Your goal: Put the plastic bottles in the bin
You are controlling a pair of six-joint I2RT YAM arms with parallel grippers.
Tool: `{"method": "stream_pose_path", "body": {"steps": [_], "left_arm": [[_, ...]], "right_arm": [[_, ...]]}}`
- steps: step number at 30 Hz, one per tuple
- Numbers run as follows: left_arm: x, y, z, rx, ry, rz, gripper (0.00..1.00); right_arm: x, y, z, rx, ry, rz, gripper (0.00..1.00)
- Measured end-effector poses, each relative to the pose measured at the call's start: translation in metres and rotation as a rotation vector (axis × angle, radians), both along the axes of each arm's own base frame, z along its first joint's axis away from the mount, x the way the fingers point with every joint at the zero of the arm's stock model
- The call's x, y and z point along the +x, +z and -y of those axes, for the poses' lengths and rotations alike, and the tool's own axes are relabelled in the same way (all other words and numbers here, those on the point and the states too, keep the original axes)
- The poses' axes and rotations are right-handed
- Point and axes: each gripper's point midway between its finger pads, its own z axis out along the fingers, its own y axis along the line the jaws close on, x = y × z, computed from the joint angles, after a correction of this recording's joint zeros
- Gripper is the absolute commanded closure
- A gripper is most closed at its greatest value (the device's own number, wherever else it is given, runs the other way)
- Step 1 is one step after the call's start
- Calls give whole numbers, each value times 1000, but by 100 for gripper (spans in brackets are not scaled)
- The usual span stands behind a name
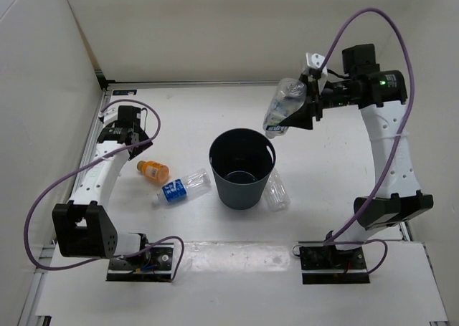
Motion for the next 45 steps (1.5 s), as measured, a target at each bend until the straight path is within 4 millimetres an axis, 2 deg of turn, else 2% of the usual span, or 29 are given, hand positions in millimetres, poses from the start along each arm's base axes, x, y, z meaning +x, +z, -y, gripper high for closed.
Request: {"method": "stream_pose_path", "body": {"steps": [3,6,10,11,17,21,24,28,31,33,38,45], "left_arm": [[5,1,3,-11,-20,-5,0],[5,1,7,-23,-45,-12,0],[3,-1,13,-50,-78,-30,0],[2,-2,15,-59,-85,-37,0],[-5,-8,29,-135,-123,-71,0],[-6,-14,40,-187,-150,-93,0],[-5,-21,49,-239,-161,-132,0],[0,-31,61,-318,-126,-157,0],[-1,-38,68,-368,-69,-171,0],[-1,-44,70,-394,-29,-174,0],[-1,-63,74,-432,71,-211,0],[-1,-102,77,-449,156,-312,0]], "right_arm": [[-11,-4,-20,10,94,26,54],[-22,-9,-37,15,160,28,48],[-29,-24,-55,2,220,-12,28],[-29,-31,-59,-8,231,-31,10],[-22,-84,-78,-114,231,-116,10],[2,-96,-86,-115,115,-107,10],[35,-81,-77,-64,-59,-55,10],[73,-37,-52,19,-236,34,10],[93,-8,-35,56,-304,76,10],[101,2,-25,68,-334,86,10],[106,-6,-4,42,-376,51,10],[102,-21,13,5,-399,-16,10]]}}
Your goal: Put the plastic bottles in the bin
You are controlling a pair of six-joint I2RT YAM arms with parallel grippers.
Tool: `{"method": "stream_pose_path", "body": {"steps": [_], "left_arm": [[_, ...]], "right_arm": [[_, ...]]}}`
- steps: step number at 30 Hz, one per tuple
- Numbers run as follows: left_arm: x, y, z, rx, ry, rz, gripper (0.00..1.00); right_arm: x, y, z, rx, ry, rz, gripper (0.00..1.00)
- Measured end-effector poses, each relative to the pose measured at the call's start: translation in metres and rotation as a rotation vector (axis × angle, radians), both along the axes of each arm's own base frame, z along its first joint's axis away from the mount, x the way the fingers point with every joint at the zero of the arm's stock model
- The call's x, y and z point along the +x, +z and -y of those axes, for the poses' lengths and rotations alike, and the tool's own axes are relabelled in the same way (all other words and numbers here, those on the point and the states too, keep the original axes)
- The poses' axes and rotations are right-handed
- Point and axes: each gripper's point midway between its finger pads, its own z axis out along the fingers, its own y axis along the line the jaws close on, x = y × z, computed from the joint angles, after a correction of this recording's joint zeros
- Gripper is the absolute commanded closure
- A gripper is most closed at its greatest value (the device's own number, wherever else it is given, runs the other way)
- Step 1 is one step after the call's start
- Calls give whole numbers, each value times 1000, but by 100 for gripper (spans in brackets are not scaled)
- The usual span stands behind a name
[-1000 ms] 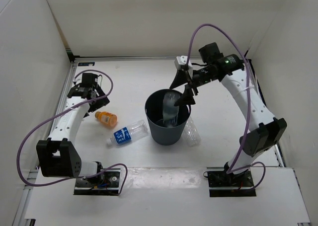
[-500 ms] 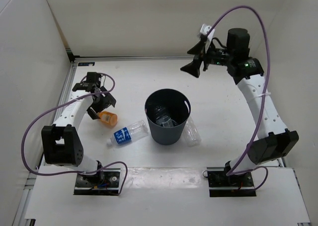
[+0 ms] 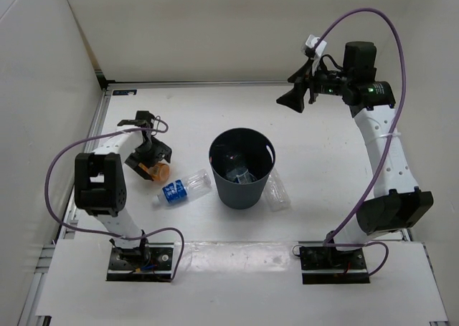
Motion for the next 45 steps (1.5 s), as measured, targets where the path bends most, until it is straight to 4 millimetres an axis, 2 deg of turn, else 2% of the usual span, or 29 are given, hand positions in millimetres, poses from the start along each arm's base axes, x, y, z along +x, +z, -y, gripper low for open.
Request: {"method": "stream_pose_path", "body": {"steps": [2,3,4,6,8,13,16,18,20,23,26,28,29,31,32,33,35,37,39,41,42,44,45], "left_arm": [[0,-9,1,-2,6,-33,6],[1,-12,1,-3,7,-41,13],[2,-14,1,-4,5,-50,16],[7,-16,1,-5,4,-54,27],[12,-16,1,-7,-4,-53,33],[25,-4,-4,-7,-7,-20,51],[31,8,-8,-7,-2,-1,55],[42,25,-8,-12,-17,51,55],[62,57,-6,-9,-52,155,55],[91,125,7,52,-162,366,55],[105,218,51,133,-370,632,57],[97,276,94,170,-542,810,57],[86,301,120,180,-642,893,57],[64,330,157,212,-816,1008,57],[45,338,181,203,-908,1053,57],[31,341,199,207,-990,1091,57],[4,332,223,223,-1134,1115,57],[-20,310,241,245,-1272,1104,57],[-39,282,254,280,-1401,1062,53],[-51,261,264,300,-1493,1034,49],[-57,251,267,308,-1536,1020,44],[-65,237,272,319,-1594,1001,25],[-68,232,273,325,-1613,992,0]], "right_arm": [[-1,-3,3,-4,-9,-20,10],[-2,-4,5,-5,-13,-30,10],[-3,-6,6,-8,-19,-39,10],[-4,-6,9,-13,-32,-49,10],[-5,-5,11,-15,-44,-48,10],[-4,-5,13,-19,-73,-56,10],[0,-7,18,-24,-108,-70,10],[3,-13,25,-20,-145,-102,10],[8,-22,39,-5,-198,-157,10],[16,-40,65,5,-284,-227,10],[21,-64,86,-17,-349,-277,10],[22,-78,91,-43,-363,-290,10],[22,-84,93,-54,-367,-293,10],[21,-94,97,-78,-360,-300,10],[19,-100,99,-88,-356,-307,10],[16,-105,100,-98,-348,-316,10],[10,-118,106,-120,-334,-337,10],[3,-129,110,-142,-315,-358,10],[-4,-140,112,-159,-292,-376,10],[-11,-149,112,-173,-267,-393,10],[-14,-152,111,-180,-253,-398,10],[-20,-160,108,-193,-221,-403,10],[-24,-164,105,-199,-203,-410,10]]}}
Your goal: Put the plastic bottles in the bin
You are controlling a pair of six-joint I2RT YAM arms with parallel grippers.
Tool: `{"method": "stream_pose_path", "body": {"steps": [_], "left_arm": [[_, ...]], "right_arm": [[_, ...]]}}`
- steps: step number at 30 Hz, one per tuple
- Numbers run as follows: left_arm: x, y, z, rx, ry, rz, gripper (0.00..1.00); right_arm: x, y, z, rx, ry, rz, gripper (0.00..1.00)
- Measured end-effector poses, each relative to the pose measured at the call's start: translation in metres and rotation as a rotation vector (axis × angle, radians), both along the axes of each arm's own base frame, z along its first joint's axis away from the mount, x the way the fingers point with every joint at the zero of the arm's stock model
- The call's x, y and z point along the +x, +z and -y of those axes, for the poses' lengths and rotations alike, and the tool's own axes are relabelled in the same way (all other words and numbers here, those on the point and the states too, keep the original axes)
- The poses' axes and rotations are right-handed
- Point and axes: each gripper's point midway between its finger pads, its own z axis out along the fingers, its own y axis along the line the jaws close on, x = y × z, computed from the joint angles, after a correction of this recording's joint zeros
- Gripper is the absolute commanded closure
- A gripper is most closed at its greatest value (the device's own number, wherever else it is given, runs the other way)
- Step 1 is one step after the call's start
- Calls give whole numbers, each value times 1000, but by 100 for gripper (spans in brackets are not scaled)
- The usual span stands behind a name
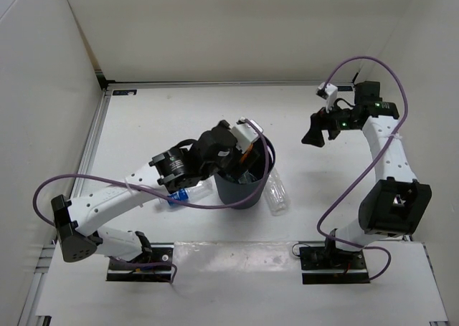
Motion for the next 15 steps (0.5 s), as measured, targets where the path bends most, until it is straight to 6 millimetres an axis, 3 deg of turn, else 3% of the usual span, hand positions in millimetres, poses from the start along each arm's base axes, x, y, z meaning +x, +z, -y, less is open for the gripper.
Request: {"method": "stream_pose_path", "body": {"steps": [2,9,12,15], "left_arm": [[0,-3,-1,21,0,13,0],[14,21,-19,43,101,133,0],[22,35,-30,56,158,187,0],[33,53,-54,51,283,238,0]], "right_arm": [[-7,-6,-4,0,29,-16,10],[-33,-14,-37,29,168,-81,10],[-44,-30,-59,23,234,-163,10],[-51,-52,-78,11,258,-282,10]]}}
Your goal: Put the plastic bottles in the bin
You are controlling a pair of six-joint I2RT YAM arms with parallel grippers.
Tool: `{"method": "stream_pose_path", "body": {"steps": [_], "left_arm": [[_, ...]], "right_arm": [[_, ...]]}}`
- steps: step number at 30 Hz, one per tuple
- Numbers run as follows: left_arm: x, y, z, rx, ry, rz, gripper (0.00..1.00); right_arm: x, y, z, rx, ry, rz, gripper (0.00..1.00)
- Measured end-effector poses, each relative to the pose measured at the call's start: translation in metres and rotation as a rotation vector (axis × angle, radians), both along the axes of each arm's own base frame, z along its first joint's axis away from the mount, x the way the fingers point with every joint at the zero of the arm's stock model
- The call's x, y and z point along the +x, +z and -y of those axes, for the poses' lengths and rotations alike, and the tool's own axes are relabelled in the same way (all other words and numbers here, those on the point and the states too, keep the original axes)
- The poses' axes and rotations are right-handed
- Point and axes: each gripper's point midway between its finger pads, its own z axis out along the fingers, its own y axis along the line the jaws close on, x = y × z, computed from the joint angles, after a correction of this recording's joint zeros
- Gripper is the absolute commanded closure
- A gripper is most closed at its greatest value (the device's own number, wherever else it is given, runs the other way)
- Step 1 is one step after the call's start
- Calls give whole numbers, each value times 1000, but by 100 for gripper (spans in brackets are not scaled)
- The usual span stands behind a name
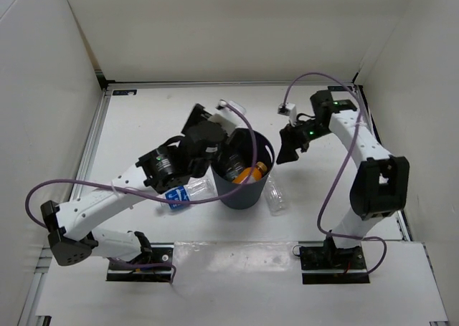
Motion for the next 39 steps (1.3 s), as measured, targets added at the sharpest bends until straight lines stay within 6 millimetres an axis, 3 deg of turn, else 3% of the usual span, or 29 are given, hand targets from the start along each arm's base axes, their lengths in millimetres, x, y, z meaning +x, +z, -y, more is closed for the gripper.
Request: {"method": "stream_pose_path", "body": {"steps": [3,7,10,15,23,26,30,32,34,39], "left_arm": [[8,8,-37,-59,160,2,0],[8,7,-103,-169,399,-32,0],[-8,-4,-141,-248,524,-71,0],[-36,-25,-177,-327,646,-132,0],[-57,-45,-194,-371,735,-193,0],[-60,-52,-196,-369,751,-210,0],[-62,-56,-197,-364,763,-222,0],[-61,-58,-196,-366,767,-223,0],[-60,-63,-195,-358,769,-226,0],[-52,-77,-187,-311,769,-241,0]], "right_arm": [[-2,-21,-13,-30,-23,-120,10],[-3,-35,-24,-59,-62,-190,10],[-4,-40,-33,-84,-75,-210,10],[-5,-63,-39,-167,-115,-263,10],[-1,-119,-28,-343,-163,-424,10],[2,-130,-23,-396,-177,-435,24],[6,-129,-21,-448,-199,-413,51],[5,-129,-23,-470,-201,-404,57],[3,-130,-23,-490,-203,-403,74],[7,-120,-15,-490,-242,-394,89]]}}
